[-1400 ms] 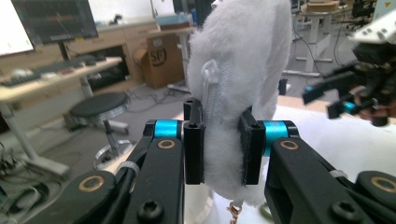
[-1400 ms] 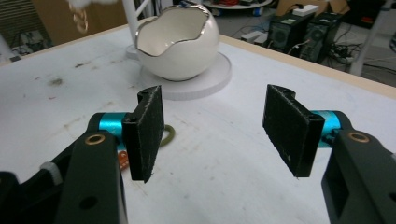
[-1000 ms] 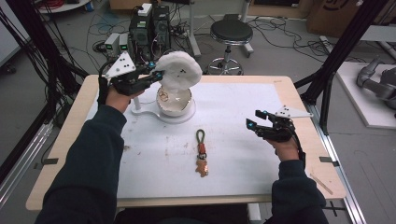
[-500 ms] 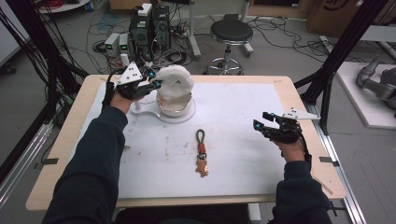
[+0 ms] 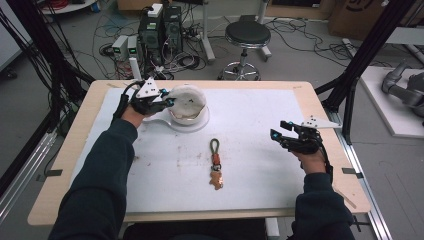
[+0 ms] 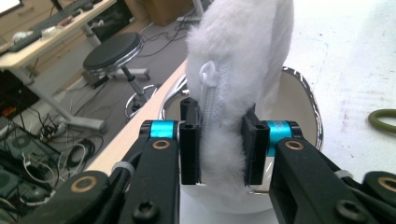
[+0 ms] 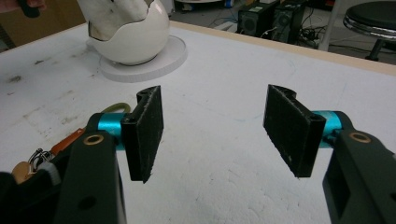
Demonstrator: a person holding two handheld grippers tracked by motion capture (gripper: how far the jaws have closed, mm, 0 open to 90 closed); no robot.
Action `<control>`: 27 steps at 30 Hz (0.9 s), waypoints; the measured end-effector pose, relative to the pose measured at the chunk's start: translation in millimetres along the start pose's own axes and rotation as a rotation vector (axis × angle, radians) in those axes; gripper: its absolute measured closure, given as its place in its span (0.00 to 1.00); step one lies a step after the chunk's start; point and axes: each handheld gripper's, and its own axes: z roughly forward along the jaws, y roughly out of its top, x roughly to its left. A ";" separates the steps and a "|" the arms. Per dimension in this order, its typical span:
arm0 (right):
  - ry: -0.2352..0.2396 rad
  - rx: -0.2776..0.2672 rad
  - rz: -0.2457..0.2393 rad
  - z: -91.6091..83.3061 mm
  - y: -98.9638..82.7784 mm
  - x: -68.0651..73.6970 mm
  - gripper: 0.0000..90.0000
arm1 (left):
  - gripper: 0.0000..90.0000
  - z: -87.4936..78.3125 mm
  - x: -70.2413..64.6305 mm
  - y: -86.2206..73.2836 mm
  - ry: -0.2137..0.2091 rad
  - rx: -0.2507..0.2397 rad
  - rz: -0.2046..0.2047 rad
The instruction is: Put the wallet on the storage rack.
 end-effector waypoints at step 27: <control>0.011 0.021 0.002 3.4 -1.6 3.0 0.43 | 0.87 -1.9 -2.6 -3.7 0.066 -0.004 0.074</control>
